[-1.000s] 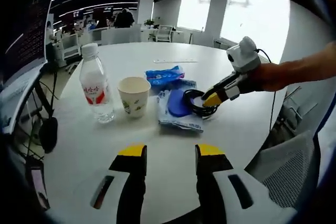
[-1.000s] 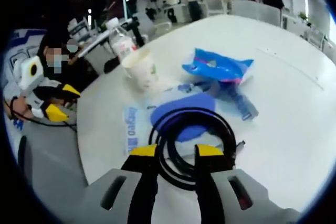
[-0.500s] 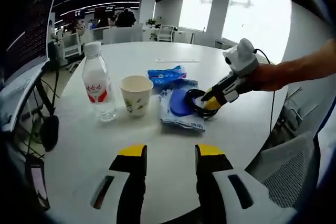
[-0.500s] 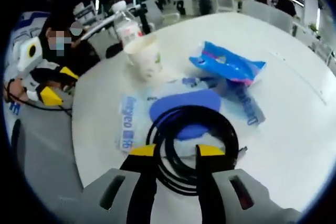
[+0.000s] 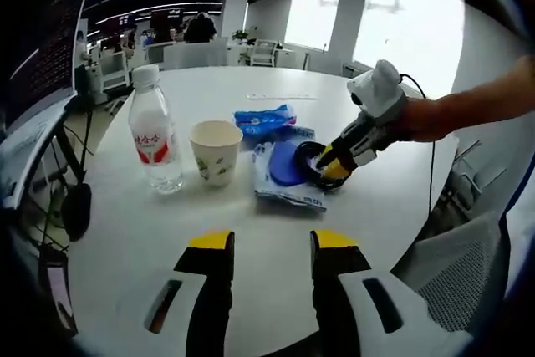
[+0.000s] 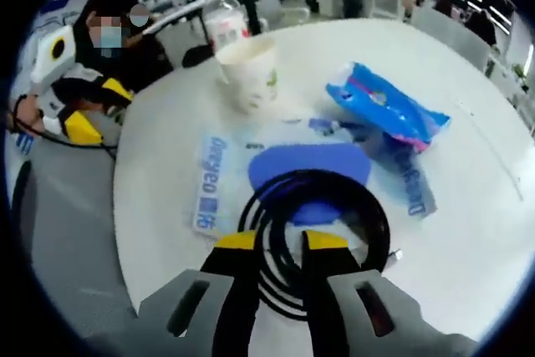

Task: Arrange the tabletop items into an orderly group along one side of the table until the central work area is clear of visible clutter.

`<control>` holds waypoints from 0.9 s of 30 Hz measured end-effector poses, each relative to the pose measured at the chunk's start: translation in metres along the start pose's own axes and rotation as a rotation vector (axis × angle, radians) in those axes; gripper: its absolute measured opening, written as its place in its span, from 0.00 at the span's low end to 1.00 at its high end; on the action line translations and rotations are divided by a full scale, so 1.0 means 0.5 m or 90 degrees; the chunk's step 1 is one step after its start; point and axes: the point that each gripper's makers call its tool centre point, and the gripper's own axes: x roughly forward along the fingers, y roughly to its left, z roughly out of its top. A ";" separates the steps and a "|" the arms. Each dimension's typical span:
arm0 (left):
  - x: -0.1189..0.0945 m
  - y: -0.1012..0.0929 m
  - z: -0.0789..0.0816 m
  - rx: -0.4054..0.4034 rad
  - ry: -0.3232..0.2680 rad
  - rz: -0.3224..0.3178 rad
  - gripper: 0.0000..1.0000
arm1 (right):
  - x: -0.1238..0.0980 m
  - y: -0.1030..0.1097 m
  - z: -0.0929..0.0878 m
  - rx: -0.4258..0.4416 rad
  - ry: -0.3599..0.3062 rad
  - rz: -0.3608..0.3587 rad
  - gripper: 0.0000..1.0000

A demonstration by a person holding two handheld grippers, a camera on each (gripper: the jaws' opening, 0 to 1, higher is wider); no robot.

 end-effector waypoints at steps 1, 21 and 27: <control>0.000 0.000 0.001 -0.001 -0.001 0.000 0.35 | 0.001 -0.012 -0.012 -0.045 0.025 -0.024 0.01; -0.012 0.008 0.006 -0.009 -0.018 0.008 0.35 | -0.010 -0.003 -0.010 -0.008 0.016 -0.023 0.00; -0.018 0.010 -0.001 -0.010 -0.018 0.009 0.35 | -0.016 -0.001 -0.011 -0.008 0.018 -0.026 0.00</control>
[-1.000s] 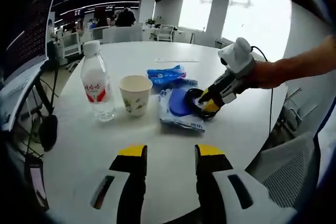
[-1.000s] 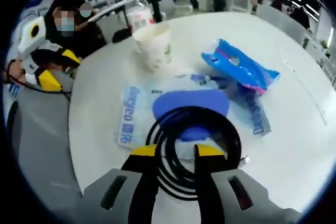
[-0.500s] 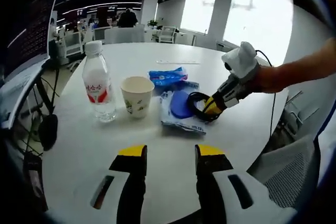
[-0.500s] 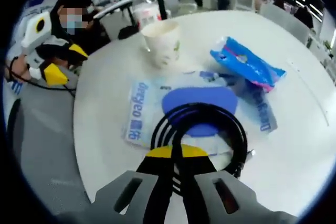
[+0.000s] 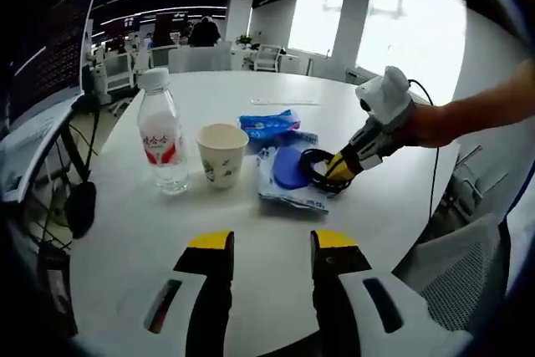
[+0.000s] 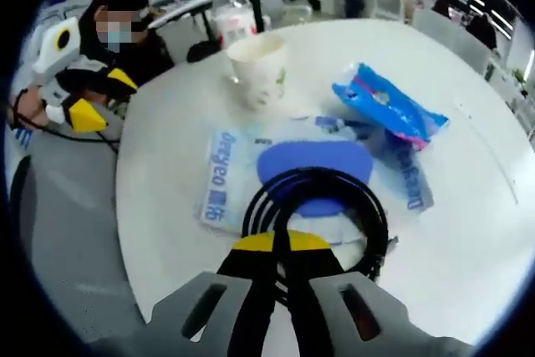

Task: Arrange the tabletop items into an orderly group along one side of the table until the central work area is clear of visible clutter.

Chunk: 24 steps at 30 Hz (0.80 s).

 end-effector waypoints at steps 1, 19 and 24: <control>-0.001 0.001 -0.001 -0.001 0.000 0.001 0.35 | -0.001 0.000 -0.001 0.000 0.001 0.000 0.00; -0.001 -0.001 -0.004 -0.008 -0.003 0.001 0.34 | -0.016 0.011 0.011 0.027 -0.015 0.017 0.19; 0.001 -0.003 -0.005 -0.010 -0.002 -0.001 0.34 | -0.016 0.029 0.013 0.028 -0.020 0.034 0.22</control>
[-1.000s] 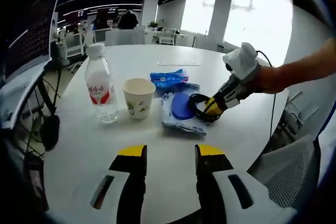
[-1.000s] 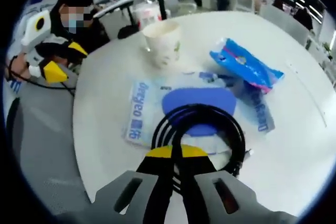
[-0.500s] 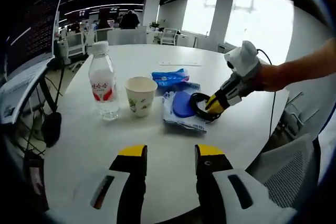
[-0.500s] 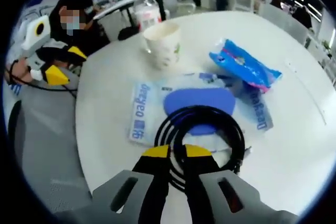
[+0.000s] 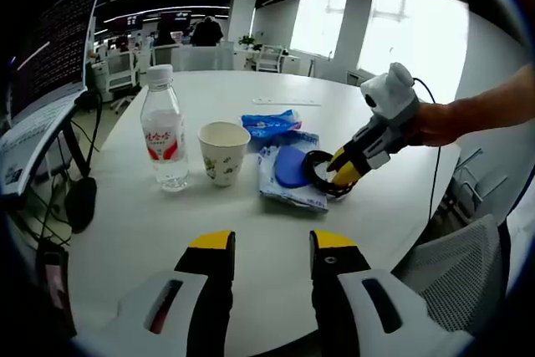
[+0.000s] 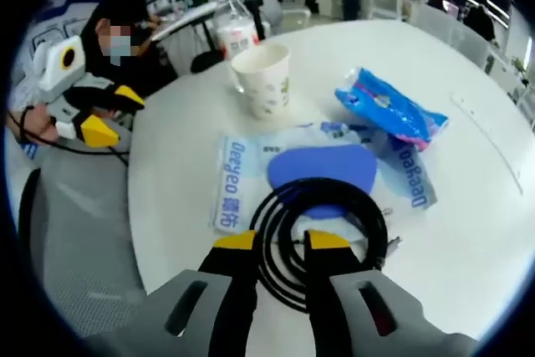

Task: Arrange the tabletop items into an orderly group along one side of the table until the central work area is clear of visible clutter.

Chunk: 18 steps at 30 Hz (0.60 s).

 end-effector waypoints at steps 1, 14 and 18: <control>0.001 0.000 -0.001 0.000 0.000 0.000 0.34 | 0.001 0.004 0.000 0.000 0.000 0.004 0.24; -0.001 -0.001 0.002 0.005 0.002 -0.005 0.34 | 0.043 0.003 -0.035 -0.041 0.058 -0.035 0.20; 0.000 -0.005 -0.002 0.009 0.007 -0.009 0.35 | 0.044 -0.001 -0.035 -0.082 0.070 -0.059 0.17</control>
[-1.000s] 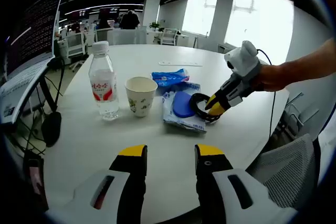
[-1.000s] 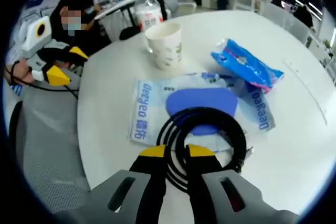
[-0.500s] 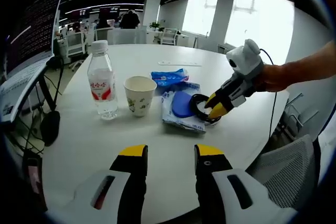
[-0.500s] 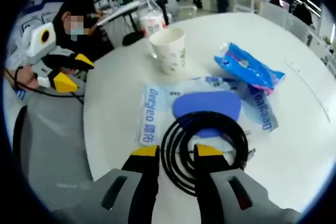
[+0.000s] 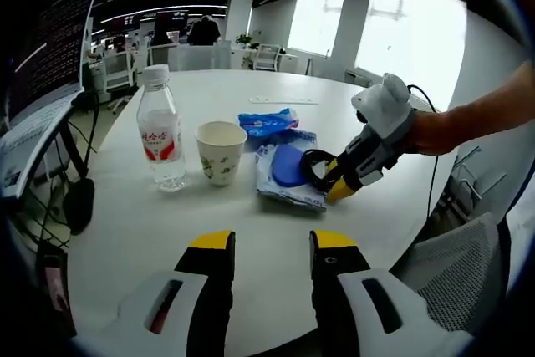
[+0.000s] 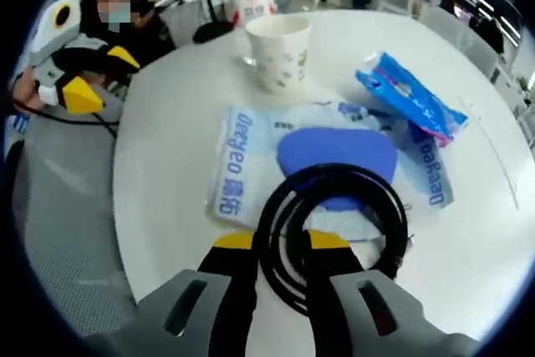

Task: Arrange the tabletop items into an orderly group along one side of the table until the central work area is clear of visible clutter.

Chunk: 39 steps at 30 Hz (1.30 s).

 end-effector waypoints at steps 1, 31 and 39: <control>0.000 -0.002 0.000 0.001 0.001 -0.002 0.35 | -0.001 -0.001 0.000 0.003 -0.001 0.000 0.16; 0.036 -0.009 0.041 0.067 0.016 -0.052 0.37 | -0.138 -0.070 0.006 0.126 -0.127 -0.046 0.04; 0.043 -0.017 0.042 0.069 0.016 -0.059 0.37 | -0.192 -0.109 -0.001 0.159 -0.157 -0.083 0.02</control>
